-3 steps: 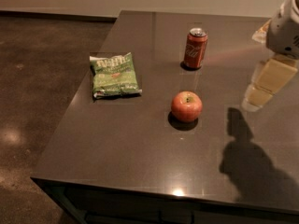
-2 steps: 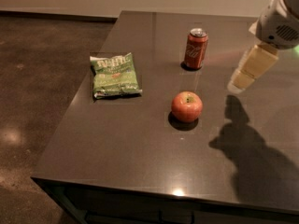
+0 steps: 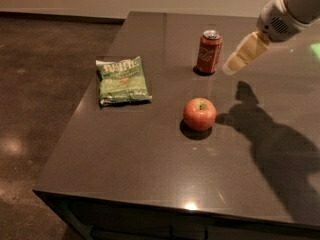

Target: Move coke can near green jalapeno chip bag

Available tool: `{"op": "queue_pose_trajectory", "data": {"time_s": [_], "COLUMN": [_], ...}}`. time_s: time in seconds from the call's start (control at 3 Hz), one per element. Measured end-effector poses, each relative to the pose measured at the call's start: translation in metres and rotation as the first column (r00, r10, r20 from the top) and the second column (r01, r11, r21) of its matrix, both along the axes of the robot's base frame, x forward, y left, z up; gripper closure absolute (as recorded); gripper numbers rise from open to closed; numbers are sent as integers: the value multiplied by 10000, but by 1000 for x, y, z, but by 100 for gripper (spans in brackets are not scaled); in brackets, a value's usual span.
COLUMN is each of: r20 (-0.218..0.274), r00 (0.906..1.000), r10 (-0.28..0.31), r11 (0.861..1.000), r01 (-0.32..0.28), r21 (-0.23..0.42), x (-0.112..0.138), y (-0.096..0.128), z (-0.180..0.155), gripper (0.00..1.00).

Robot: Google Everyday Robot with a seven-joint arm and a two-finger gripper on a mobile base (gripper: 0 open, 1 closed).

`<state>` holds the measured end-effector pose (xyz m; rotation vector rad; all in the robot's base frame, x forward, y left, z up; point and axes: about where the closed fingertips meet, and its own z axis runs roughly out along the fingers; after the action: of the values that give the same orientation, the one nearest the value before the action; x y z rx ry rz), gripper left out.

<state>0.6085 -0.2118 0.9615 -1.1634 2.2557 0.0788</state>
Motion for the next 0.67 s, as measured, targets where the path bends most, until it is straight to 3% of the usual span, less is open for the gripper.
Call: {"op": "queue_pose_trajectory", "data": {"time_s": [0.33, 0.67], "r20": [286, 576], "r00": [9972, 9880], "r10": [-694, -1431], "r11": [9958, 9841], "r01": [675, 1358], "r21": [624, 1143], "x": [33, 67], "y": [4, 10], "z": [-8, -15], "gripper": [0, 0]}}
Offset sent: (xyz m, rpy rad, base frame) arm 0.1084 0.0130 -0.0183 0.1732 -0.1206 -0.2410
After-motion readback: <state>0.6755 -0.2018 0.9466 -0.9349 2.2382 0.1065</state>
